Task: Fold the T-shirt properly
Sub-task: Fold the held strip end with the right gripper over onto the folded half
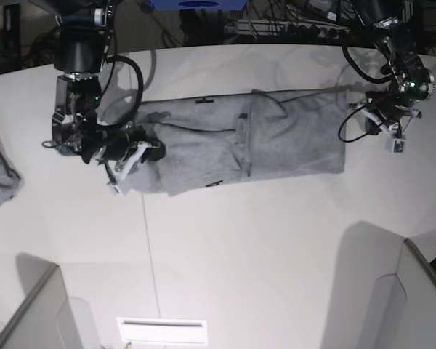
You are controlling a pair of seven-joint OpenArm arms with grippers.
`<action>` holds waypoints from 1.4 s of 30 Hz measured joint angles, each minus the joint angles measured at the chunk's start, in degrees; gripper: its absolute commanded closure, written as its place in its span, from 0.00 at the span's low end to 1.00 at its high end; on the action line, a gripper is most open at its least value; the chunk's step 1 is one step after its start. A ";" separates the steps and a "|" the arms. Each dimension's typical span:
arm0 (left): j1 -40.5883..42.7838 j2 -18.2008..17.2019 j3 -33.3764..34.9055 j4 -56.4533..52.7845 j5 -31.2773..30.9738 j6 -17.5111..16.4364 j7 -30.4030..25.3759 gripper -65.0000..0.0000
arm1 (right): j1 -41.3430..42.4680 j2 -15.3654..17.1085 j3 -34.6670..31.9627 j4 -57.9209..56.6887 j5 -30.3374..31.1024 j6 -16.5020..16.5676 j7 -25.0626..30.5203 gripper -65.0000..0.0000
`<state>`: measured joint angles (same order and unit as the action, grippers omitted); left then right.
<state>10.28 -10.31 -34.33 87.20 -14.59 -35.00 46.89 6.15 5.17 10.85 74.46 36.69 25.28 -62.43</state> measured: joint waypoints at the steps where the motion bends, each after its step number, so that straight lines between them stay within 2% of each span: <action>1: -0.61 0.17 0.94 -0.09 0.04 -0.04 0.11 1.00 | 0.09 -0.04 0.00 1.73 -2.67 -0.02 -0.22 1.00; 5: -1.49 1.92 4.66 0.04 -0.33 -0.20 -0.37 1.00 | -0.15 -0.28 -3.26 8.68 -11.89 -0.79 -0.96 1.00; 10: -1.70 3.02 10.16 0.33 -1.14 -0.63 -1.11 1.00 | -1.73 -3.65 -7.61 15.74 -16.48 -0.42 -0.90 1.00; 13: -1.53 3.72 11.67 1.33 -1.01 2.16 -1.05 1.00 | -3.76 -4.59 -10.19 20.59 -20.06 -0.42 -1.01 1.00; 16: -1.36 4.11 11.67 2.01 -0.68 3.21 -0.96 1.00 | -5.68 -6.43 -13.84 26.73 -25.68 -0.55 -1.90 1.00; 21: -0.31 3.74 11.76 3.98 -0.35 3.21 0.52 1.00 | -8.24 -11.67 -19.69 34.75 -29.33 -0.20 -3.91 1.00; 23: -0.22 3.74 11.47 4.20 -0.20 3.26 0.90 1.00 | -9.05 -11.98 -21.79 36.13 -29.81 -0.22 -4.07 1.00; 24: 0.15 3.61 11.43 4.35 -0.20 3.26 0.85 1.00 | -9.31 -11.96 -23.15 36.37 -30.38 -1.11 -4.26 1.00; 28: 1.03 3.52 11.17 4.57 -0.42 3.26 0.35 1.00 | -9.70 -11.85 -30.03 36.39 -30.62 -11.30 -3.72 1.00; 34: 1.97 2.16 11.28 4.74 -0.63 3.08 0.04 1.00 | -9.46 -11.98 -40.24 36.44 -30.21 -18.43 -1.40 1.00; 37: 2.45 2.16 11.23 4.81 -0.68 3.08 -0.46 1.00 | -7.78 -12.13 -42.88 35.93 -25.62 -22.73 -1.33 1.00; 42: 3.06 1.86 11.17 4.92 -0.87 3.08 -0.68 1.00 | -1.79 -12.26 -43.50 32.00 -15.04 -31.23 -0.37 1.00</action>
<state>13.34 -8.45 -23.16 92.12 -15.46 -31.92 46.22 4.36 -7.09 -32.64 106.45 21.65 -5.96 -62.81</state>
